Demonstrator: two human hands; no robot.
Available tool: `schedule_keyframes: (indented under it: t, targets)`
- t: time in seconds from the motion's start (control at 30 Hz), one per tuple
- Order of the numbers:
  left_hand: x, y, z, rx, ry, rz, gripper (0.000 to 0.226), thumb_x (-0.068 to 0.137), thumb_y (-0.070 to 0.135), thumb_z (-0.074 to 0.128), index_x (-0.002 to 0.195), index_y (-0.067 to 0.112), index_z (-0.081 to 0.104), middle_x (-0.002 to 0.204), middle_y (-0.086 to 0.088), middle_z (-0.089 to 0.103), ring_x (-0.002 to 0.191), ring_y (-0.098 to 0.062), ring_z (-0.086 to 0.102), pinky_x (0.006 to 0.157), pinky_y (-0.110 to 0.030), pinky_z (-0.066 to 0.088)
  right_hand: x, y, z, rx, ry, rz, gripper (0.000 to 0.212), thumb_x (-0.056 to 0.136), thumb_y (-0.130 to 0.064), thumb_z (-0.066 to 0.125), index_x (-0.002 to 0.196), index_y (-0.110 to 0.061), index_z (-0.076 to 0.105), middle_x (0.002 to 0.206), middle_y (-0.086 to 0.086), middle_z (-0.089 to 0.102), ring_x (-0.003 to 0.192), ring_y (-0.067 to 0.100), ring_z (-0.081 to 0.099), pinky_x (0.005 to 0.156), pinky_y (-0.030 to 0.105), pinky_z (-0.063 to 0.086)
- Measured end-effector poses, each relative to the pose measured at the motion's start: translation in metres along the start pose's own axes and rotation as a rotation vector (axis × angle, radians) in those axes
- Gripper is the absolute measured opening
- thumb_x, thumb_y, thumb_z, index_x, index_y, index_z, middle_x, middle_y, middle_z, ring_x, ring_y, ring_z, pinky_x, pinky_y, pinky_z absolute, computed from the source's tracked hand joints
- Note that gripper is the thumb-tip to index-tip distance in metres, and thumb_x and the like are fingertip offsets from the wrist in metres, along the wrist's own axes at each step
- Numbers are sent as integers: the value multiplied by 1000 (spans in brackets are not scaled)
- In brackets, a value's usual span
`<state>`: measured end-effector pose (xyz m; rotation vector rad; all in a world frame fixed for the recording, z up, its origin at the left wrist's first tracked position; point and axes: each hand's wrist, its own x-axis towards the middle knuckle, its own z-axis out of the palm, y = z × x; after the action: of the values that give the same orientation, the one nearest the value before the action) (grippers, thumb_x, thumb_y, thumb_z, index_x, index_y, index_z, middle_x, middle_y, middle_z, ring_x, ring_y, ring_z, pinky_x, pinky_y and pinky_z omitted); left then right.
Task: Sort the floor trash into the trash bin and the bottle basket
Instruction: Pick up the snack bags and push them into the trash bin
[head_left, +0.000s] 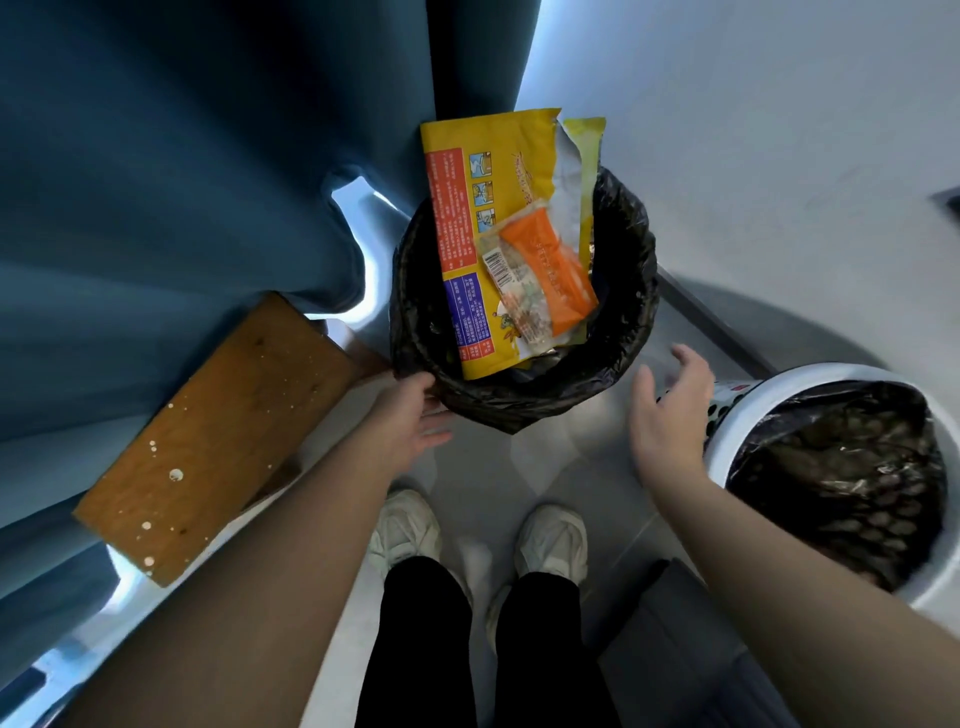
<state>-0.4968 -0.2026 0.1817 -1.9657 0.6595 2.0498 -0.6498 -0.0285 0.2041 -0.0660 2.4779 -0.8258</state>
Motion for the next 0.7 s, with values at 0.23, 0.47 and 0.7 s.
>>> schedule_keyframes:
  t: [0.23,0.47,0.7]
  targets:
    - [16,-17,20,-355,38,-65,29,99,16,36,121,11,55,129,-12,58,100,-23,59,83,-40,44,21,0,25,799,-240,810,23,104,-32,36,106,-19,54,89,-2,62,74,16,59,61,31,48]
    - [38,-22,32,-297,213,1,35,97,4,35,125,11,55,121,-11,63,79,-19,59,63,-34,48,29,1,44,795,-189,813,31,95,2,35,78,-15,55,72,0,57,63,13,50,52,25,42]
    - [48,-17,34,-252,190,70,26,97,6,36,90,18,59,113,-9,66,70,-16,60,59,-33,48,44,13,52,946,-6,943,31,99,-3,27,75,-15,42,53,0,48,41,12,39,43,19,41]
